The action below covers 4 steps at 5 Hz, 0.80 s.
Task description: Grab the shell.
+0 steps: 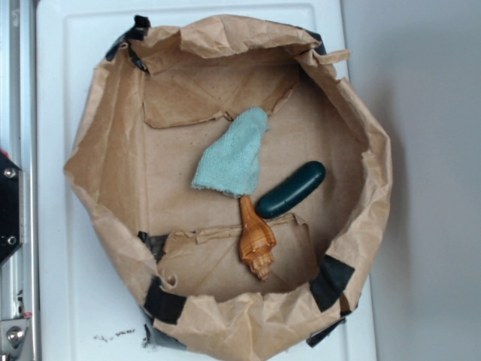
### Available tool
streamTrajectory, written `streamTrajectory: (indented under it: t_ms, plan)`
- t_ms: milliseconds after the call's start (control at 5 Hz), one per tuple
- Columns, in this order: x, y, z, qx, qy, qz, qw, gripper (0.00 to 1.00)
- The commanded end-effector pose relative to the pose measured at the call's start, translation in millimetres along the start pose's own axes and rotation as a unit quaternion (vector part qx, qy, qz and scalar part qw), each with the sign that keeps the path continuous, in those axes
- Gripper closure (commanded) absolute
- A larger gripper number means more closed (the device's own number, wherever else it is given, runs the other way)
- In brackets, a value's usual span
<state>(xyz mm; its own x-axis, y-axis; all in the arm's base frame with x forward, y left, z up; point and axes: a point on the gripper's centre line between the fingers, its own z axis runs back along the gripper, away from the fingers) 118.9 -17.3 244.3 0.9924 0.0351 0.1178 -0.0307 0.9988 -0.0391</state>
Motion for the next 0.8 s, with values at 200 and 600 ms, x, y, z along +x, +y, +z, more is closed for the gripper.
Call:
streamTrajectory:
  t_ms: [200,600]
  plan:
    - [17,-6,-8,0.010,0.010,0.058,0.998,0.00]
    - [63,-4,-30,0.044,0.016,0.265,0.963,0.00]
